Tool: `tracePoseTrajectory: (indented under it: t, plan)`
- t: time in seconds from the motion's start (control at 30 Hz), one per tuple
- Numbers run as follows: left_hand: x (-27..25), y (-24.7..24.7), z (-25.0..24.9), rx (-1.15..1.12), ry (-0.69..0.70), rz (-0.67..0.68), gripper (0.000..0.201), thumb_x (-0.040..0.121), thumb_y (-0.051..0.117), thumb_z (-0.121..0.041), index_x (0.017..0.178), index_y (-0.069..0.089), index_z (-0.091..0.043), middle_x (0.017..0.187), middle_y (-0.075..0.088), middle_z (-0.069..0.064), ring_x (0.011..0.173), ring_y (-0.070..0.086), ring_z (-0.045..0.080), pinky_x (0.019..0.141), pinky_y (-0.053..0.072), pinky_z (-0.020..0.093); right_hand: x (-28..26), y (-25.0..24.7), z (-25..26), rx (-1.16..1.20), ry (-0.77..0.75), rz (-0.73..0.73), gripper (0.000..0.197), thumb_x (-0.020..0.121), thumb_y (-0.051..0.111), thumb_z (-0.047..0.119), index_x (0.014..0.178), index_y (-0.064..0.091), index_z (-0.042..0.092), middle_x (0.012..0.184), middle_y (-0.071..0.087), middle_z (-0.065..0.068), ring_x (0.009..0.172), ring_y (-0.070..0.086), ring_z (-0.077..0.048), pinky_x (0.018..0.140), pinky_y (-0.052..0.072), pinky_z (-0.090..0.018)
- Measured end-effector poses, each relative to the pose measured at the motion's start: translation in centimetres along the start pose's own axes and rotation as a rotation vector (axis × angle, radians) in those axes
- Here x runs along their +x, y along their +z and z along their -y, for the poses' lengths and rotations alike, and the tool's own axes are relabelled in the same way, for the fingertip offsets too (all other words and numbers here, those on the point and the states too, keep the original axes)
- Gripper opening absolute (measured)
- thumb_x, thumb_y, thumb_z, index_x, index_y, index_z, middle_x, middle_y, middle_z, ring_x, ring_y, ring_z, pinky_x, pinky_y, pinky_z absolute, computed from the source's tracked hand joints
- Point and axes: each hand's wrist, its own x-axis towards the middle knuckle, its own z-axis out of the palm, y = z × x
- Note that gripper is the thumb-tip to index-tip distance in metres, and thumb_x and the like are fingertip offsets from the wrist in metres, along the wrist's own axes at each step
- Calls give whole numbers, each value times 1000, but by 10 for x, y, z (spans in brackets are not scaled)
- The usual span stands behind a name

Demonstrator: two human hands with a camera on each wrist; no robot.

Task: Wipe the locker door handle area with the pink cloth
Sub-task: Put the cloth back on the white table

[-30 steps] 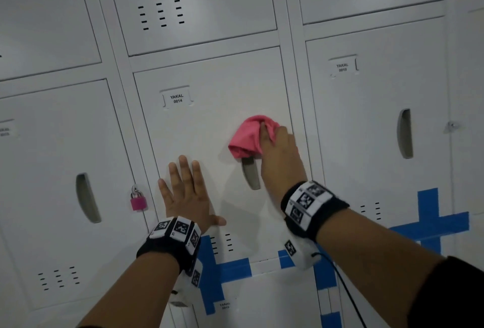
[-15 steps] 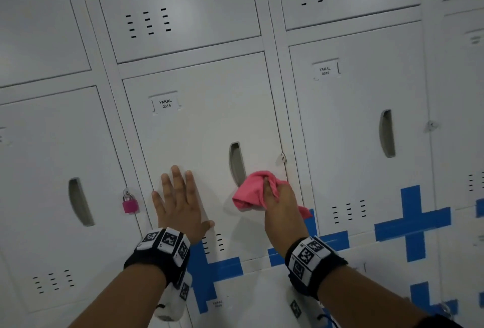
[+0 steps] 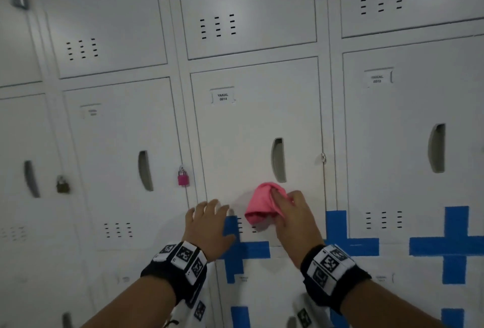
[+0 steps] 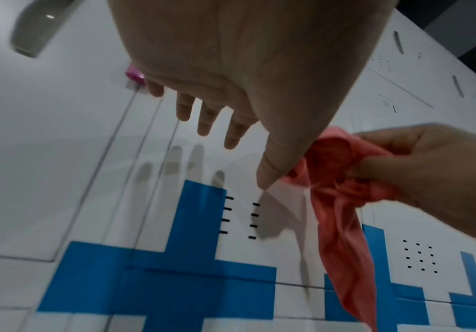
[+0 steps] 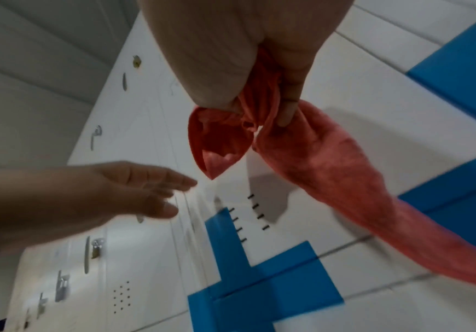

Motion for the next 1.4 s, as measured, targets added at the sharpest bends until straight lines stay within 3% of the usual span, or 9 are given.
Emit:
tracePoseTrajectory:
  t: [0.3,0.5,0.7,0.8,0.9,1.0,1.13,1.33,1.4]
  plan:
    - [-47,-20,41,-110,-56,-122,55,90,50,-43,141,40,-24,141,50,1,125,46,25,104,34,41,26,-18,50,96,-89,-131,32,89,55,14,121,52,16,112,57,-5,94,59,-20,85,55,-33]
    - [-81,-2,66,-102,-134,-88,47,92,46,-46,133,50,-25,132,59,0,116,54,24,99,39,41,-14,31,72,274,-49,33,39,83,62,6,119,50,18,108,56,-5,91,58,-22,79,53,-36]
    - [-121,37,103,-85,-224,0,47,89,46,-48,130,53,-25,127,63,0,114,56,25,98,40,41,-91,133,86,470,66,405,32,85,55,17,107,48,39,103,58,1,80,66,-26,65,60,-47]
    - [-141,51,121,-85,-249,81,48,84,50,-38,131,53,-26,128,61,0,116,55,23,101,39,42,-129,182,91,445,70,538,20,90,53,18,104,51,32,100,54,6,75,64,-19,61,59,-39]
    - [-159,69,138,-80,-263,171,55,76,51,-20,131,51,-25,131,59,-2,118,53,23,103,36,41,-164,229,95,326,48,641,16,92,55,19,98,49,32,98,53,8,74,56,-4,53,51,-13]
    - [-174,92,155,-85,-278,211,58,74,49,-15,132,51,-24,130,60,0,115,55,23,102,37,41,-194,269,98,333,112,731,19,94,56,12,93,49,30,95,51,11,72,56,-2,51,48,-8]
    - [-192,129,173,-97,-310,267,57,75,48,-15,132,50,-24,128,61,0,114,55,23,101,36,40,-223,310,89,297,101,779,15,91,62,14,106,60,15,107,55,-1,89,55,-15,75,47,-22]
    - [-214,173,188,-124,-354,354,55,78,49,-17,133,49,-23,126,62,1,112,55,26,99,37,39,-256,340,73,71,-95,999,42,89,58,13,131,56,17,139,48,0,125,44,-20,109,40,-35]
    - [-217,180,190,-126,-361,369,53,80,49,-19,133,48,-23,128,61,2,114,54,26,100,37,39,-257,336,75,24,-150,1049,49,89,57,21,137,50,21,149,39,0,134,37,-22,111,38,-36]
